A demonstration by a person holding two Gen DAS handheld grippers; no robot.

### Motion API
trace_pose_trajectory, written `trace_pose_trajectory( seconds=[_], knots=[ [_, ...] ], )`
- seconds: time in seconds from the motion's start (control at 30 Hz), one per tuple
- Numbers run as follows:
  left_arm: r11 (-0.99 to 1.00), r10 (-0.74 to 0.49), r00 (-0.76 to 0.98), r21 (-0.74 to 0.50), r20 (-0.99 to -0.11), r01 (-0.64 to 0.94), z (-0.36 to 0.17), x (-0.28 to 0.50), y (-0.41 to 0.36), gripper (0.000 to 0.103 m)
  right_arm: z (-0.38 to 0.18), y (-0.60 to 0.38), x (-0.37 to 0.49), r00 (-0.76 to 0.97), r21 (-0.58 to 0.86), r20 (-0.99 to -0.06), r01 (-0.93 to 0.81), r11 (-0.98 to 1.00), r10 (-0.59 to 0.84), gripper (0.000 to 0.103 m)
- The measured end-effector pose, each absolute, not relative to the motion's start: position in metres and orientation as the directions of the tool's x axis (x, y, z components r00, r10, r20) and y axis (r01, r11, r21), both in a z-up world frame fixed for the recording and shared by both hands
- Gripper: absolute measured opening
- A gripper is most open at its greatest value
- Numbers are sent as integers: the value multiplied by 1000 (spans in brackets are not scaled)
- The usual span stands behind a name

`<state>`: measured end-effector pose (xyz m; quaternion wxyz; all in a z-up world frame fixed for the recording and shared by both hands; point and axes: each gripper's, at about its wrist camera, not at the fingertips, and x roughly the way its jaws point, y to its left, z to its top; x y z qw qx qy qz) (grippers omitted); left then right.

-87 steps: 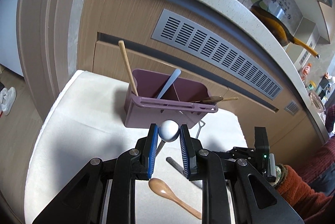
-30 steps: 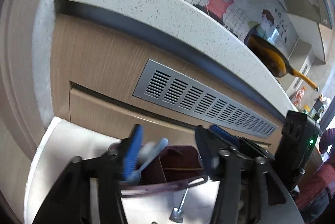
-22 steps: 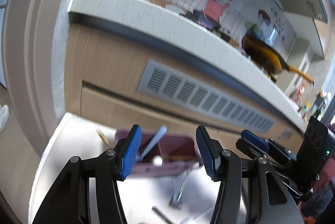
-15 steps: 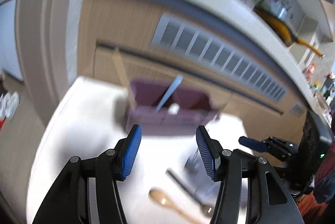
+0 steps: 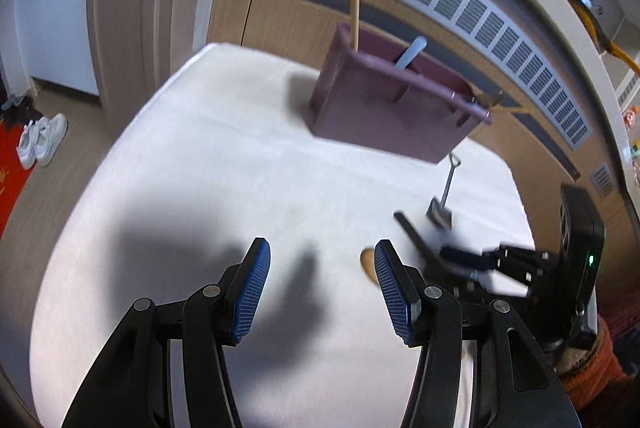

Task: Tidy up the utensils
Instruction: 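Grasp the wooden spoon with the left tool while the right tool grasps the speckled spoon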

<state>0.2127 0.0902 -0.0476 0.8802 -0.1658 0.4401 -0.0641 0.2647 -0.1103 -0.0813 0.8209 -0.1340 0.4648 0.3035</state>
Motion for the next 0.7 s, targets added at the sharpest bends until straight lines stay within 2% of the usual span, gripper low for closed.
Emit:
trace_pose_trajectory(
  seconds=[0.07,0.13,0.43,0.57,0.7],
  knots=[
    [933,-275,578,-359,-769,-35,-54,210,87,55,-81,-101,265,416,7,-843,-625,780,341,26],
    [932,-288,549,-361,-785,-28,-59,208,81,55,-81,-94,260,444,-52,-842,-634,771,308,11],
    [903,-397,377,-430,-837,-4,-83,228,33,55,-53,-144,263,496,-12,-808,-553,833,317,11],
    [907,-397,357,-421,-846,12,-80,248,10,55,-39,-170,260,534,-4,-785,-512,859,315,11],
    [967,-253,383,-245,-889,70,-78,262,-22,55,-28,-191,264,559,24,-766,-470,882,318,11]
  ],
)
